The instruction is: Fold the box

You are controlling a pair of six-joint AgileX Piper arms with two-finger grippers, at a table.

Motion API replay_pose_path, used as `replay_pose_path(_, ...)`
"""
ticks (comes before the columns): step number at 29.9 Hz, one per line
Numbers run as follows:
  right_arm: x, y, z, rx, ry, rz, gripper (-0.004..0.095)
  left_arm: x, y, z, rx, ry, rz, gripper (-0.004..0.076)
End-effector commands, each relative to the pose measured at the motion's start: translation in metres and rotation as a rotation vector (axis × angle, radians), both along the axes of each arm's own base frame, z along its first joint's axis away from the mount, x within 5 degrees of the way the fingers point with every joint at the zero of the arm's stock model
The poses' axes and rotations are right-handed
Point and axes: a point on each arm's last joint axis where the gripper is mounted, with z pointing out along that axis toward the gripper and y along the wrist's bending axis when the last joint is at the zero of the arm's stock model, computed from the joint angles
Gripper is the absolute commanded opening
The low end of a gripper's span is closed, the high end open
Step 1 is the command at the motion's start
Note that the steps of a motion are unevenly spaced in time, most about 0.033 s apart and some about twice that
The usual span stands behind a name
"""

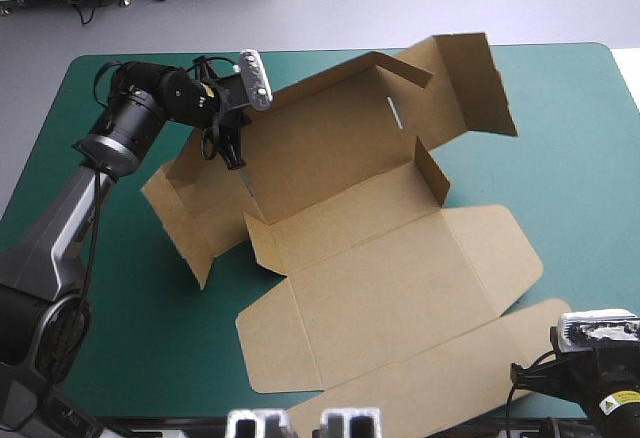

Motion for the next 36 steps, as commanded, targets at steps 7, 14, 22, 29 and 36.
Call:
replay_pose_path(7, 0.003, -0.002, 0.050, -0.048, -0.167, -0.006, -0.0019, -0.038, -0.055, 0.046, 0.091, -0.302, -0.223, -0.0010)
replay_pose_path(14, 0.030, 0.000, 0.096, 0.042, -0.166, 0.028, -0.0019, -0.060, -0.069, 0.055, 0.144, -0.334, -0.162, -0.0010)
replay_pose_path(22, 0.085, -0.001, 0.168, 0.145, -0.223, 0.072, -0.0019, -0.069, -0.080, 0.057, 0.124, -0.350, -0.123, -0.0010)
replay_pose_path(29, 0.149, -0.008, 0.215, 0.176, -0.192, 0.106, -0.0019, -0.082, -0.090, 0.034, 0.135, -0.423, -0.154, -0.0010)
replay_pose_path(36, 0.217, -0.011, 0.219, 0.274, -0.076, 0.171, -0.0019, -0.101, -0.094, -0.006, 0.180, -0.512, -0.158, -0.0010)
